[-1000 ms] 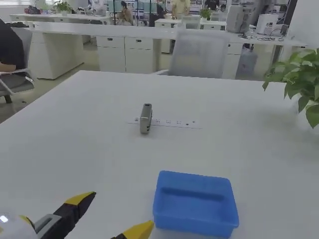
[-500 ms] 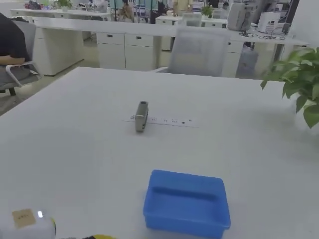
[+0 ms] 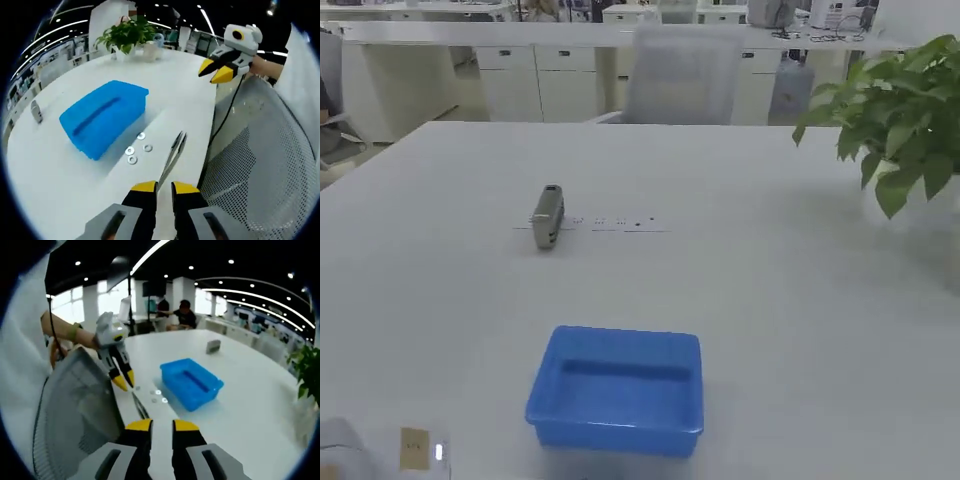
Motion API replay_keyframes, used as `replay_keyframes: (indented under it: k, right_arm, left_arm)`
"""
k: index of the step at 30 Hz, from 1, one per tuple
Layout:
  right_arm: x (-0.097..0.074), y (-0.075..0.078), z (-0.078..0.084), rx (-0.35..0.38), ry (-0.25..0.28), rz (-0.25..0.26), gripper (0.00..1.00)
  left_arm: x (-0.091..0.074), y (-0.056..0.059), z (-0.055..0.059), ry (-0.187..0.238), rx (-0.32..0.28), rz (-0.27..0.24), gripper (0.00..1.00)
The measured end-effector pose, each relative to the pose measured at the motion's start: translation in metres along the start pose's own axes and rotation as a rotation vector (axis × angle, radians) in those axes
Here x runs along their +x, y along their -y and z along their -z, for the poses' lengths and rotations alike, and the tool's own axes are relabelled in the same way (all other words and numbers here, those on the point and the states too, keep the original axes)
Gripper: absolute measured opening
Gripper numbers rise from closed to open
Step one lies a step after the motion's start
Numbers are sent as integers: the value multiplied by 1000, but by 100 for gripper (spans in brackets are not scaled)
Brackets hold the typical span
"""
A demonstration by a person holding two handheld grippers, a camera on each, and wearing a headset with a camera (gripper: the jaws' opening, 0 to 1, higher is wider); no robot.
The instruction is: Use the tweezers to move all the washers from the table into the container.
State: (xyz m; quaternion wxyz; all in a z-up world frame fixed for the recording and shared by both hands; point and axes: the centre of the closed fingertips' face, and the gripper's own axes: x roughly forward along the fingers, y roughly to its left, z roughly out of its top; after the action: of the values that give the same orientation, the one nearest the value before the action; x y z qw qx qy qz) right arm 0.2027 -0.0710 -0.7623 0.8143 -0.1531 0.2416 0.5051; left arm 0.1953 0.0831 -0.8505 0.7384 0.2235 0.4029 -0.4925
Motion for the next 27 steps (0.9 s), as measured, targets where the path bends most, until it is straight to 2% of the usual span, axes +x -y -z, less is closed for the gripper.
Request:
replay_keyframes:
  k: [2, 3, 4, 5, 6, 10, 12, 13, 14, 16, 19, 22, 24, 26, 27]
  right_arm:
    - [-4, -4, 0, 25, 26, -20, 9]
    - [-6, -6, -1, 29, 37, -26, 8]
    - [-9, -8, 0, 27, 43, -33, 8]
    - [-10, -8, 1, 24, 44, -32, 8]
    - [-11, -9, 1, 20, 45, -28, 8]
    - [-20, -8, 0, 38, 83, -5, 8]
    - [-23, -9, 1, 44, 96, 6, 8]
    - [-23, -9, 2, 44, 96, 9, 8]
    - [-23, -9, 3, 44, 95, 17, 8]
    - [-22, -9, 6, 46, 87, 34, 7]
    - [-22, -6, 5, 54, 90, 61, 7]
    - [-21, -3, 5, 52, 79, 92, 7]
    - [-21, -2, 4, 57, 71, 107, 7]
    - [-21, -2, 1, 59, 79, 116, 7]
    - [-20, -3, 0, 61, 80, 116, 7]
  left_arm:
    - [5, -2, 3, -59, 65, -25, 2]
    - [4, -2, 3, -65, 72, -29, 1]
    - [6, 0, -2, -45, 58, -21, 0]
    - [5, 0, 1, -77, 67, -21, 0]
    - [5, -1, 0, -83, 92, -24, 0]
    - [4, -3, 0, -108, 99, -31, 4]
    - [4, -7, 2, -133, 133, -39, 4]
    - [4, -10, 5, -168, 165, -38, 4]
    - [4, -13, 6, -179, 194, -48, 5]
    - [7, -12, 3, -174, 195, -27, 4]
    - [11, -13, 4, -200, 258, -2, 1]
    - [14, -8, 6, -210, 297, 32, 0]
    - [15, -6, 7, -215, 337, 38, 0]
    - [13, 0, 9, -225, 384, 66, 0]
    - [11, 1, 9, -220, 390, 58, 0]
